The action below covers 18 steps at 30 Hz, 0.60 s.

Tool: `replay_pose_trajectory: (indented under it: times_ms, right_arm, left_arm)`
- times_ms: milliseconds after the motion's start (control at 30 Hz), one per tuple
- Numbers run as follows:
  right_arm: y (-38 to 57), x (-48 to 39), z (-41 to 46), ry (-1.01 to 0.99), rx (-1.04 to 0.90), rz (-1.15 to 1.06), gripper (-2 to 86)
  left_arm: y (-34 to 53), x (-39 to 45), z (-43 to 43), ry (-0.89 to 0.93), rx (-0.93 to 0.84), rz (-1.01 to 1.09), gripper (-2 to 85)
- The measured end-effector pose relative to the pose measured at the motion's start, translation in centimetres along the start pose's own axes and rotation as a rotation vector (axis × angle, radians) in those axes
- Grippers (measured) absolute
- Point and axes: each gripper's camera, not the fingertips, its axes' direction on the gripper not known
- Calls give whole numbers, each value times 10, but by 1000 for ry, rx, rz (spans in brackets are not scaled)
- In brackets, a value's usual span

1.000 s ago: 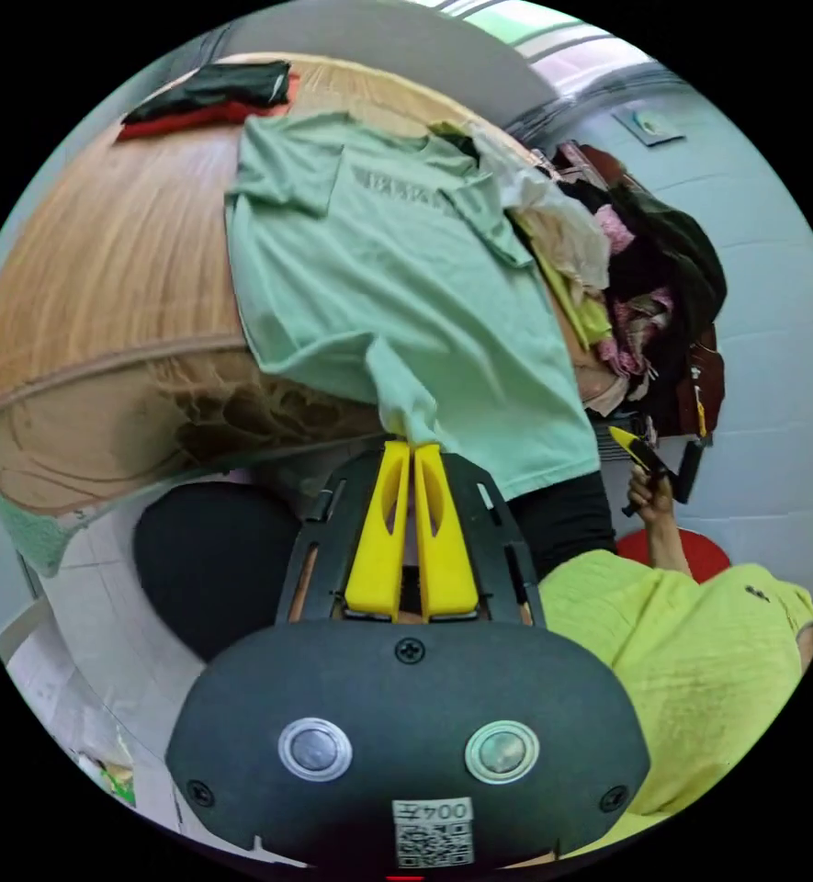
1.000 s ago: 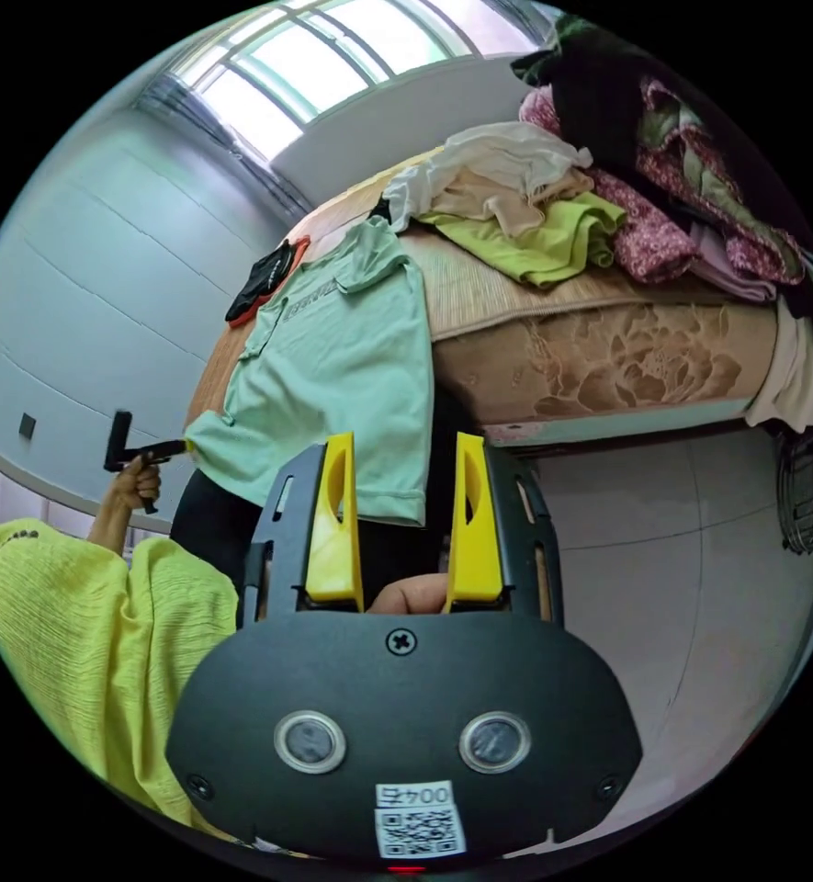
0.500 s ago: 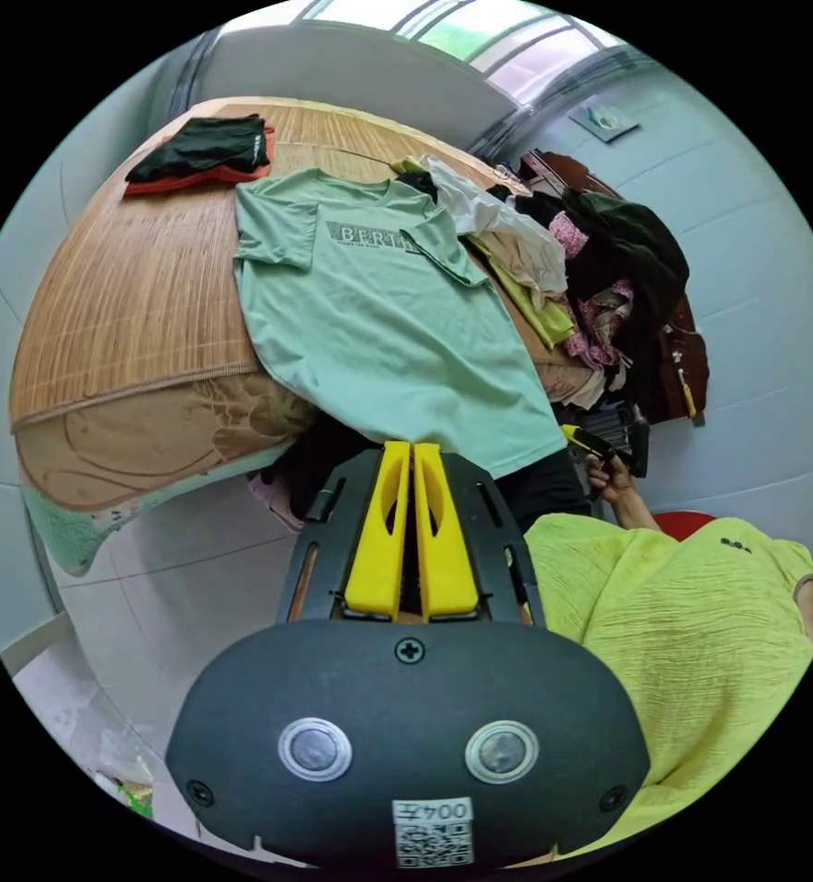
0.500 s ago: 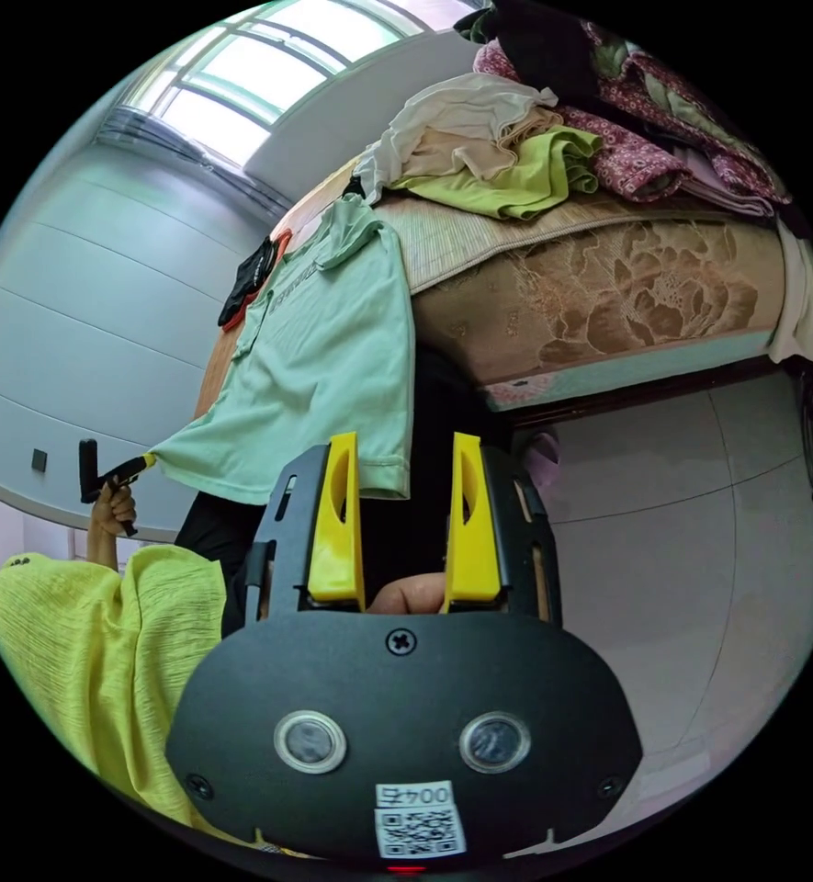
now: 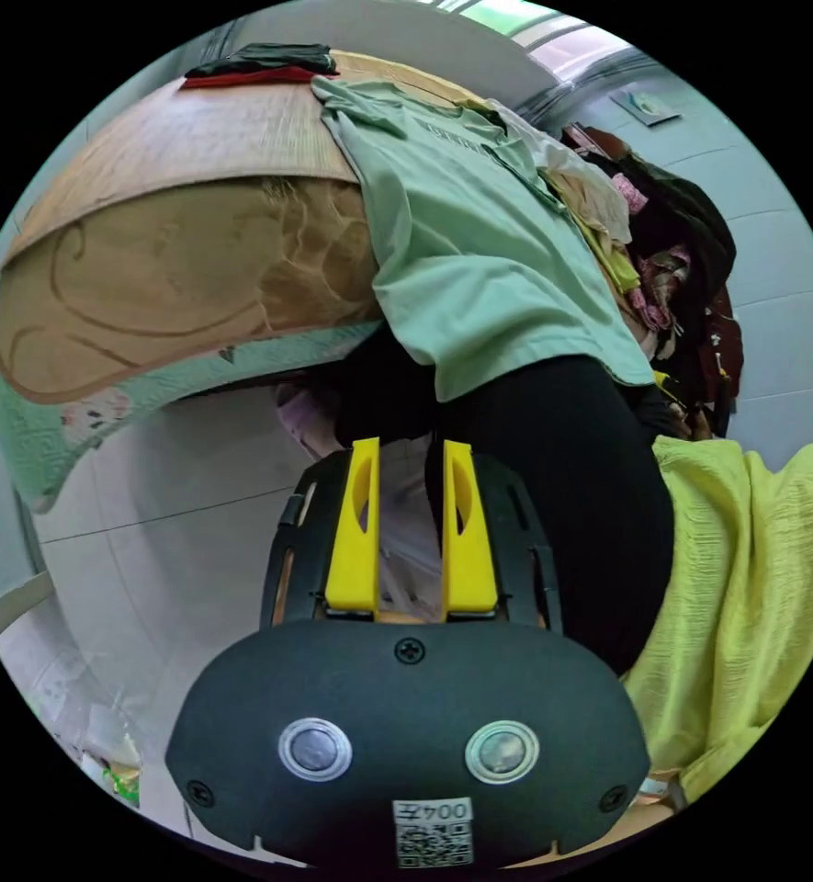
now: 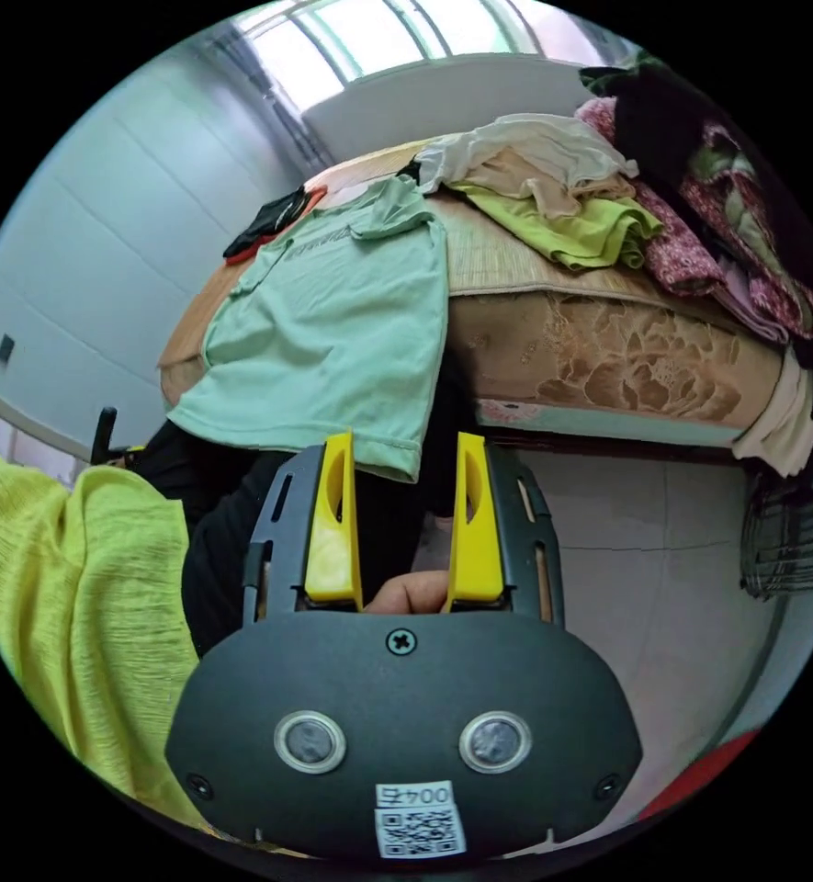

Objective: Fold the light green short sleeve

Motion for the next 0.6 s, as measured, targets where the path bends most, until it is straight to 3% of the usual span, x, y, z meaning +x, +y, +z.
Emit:
replay_pose_trajectory:
  times_ms: [167,300,500,600]
  right_arm:
    - [8,15,6,-67,20,71,166]
    - [20,28,12,-110,24,142,168]
    - [41,65,19,-290,121,368,170]
    - [55,78,24,-330,150,438,170]
  left_arm:
    - [16,-53,19,197,210,-38,127]
    - [32,-107,20,531,442,-108,124]
    - [21,-129,48,690,373,-61,118]
    - [26,-144,55,763,429,-90,112]
